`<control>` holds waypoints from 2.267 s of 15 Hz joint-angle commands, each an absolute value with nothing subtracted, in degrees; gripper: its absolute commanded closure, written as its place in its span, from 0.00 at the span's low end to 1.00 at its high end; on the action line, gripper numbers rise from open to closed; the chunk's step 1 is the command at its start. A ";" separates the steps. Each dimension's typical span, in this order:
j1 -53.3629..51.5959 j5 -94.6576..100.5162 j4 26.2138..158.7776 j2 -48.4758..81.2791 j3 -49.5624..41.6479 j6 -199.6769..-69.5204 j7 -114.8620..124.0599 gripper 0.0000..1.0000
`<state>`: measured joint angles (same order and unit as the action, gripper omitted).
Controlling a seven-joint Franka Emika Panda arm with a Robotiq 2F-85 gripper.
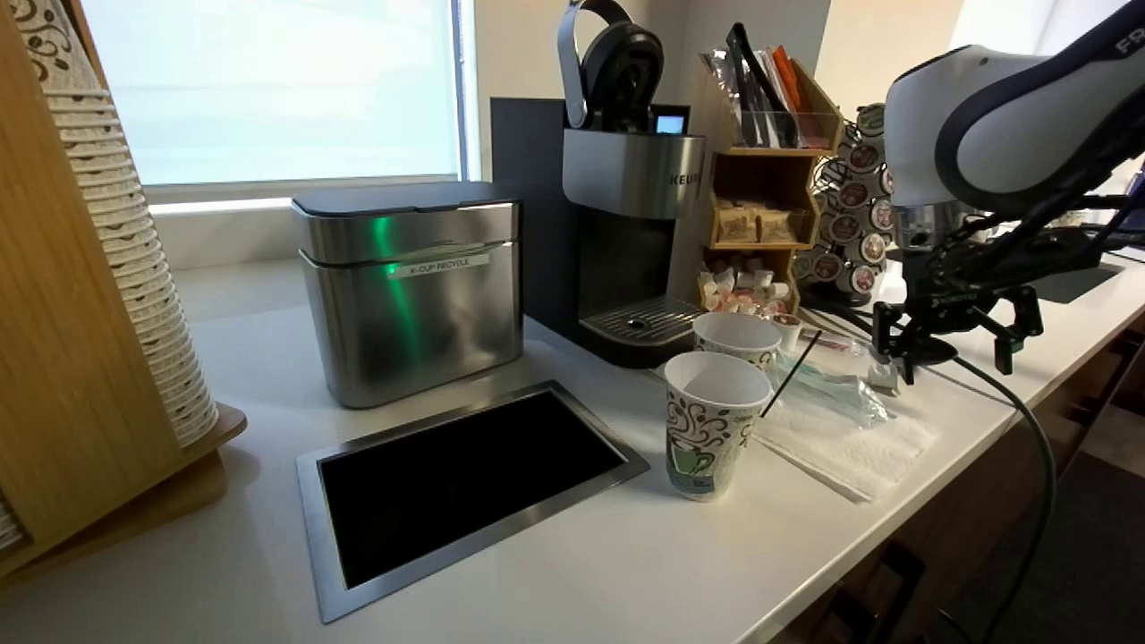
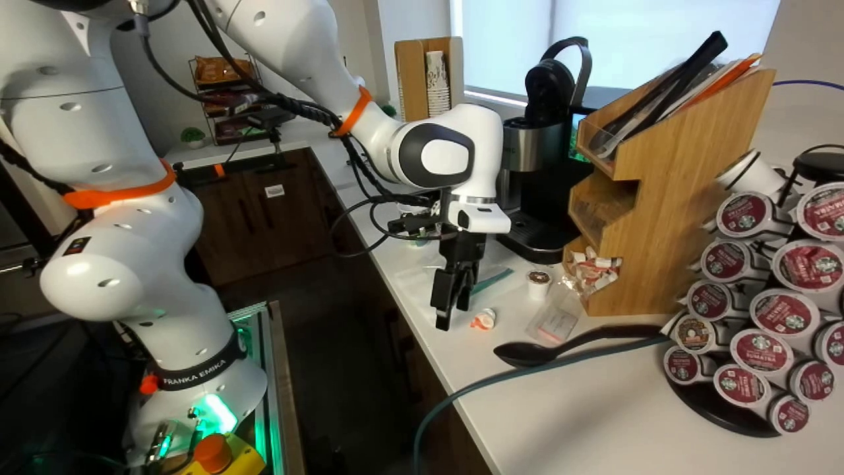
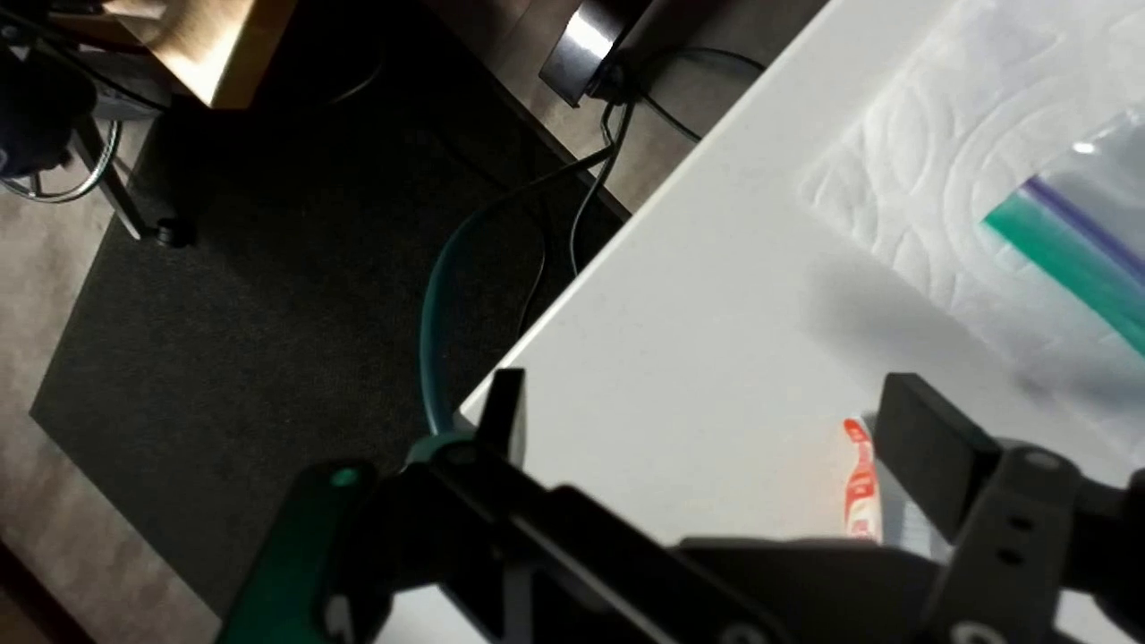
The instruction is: Put the items on the table in the cup
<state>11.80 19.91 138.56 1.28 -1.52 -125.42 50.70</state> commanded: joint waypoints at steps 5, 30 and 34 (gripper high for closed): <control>9.60 19.83 138.28 1.28 -3.57 -125.09 50.74 0.00; 9.87 5.36 137.02 3.12 -8.71 -138.18 38.47 0.00; 9.71 3.92 137.54 3.68 -9.48 -139.20 36.57 0.27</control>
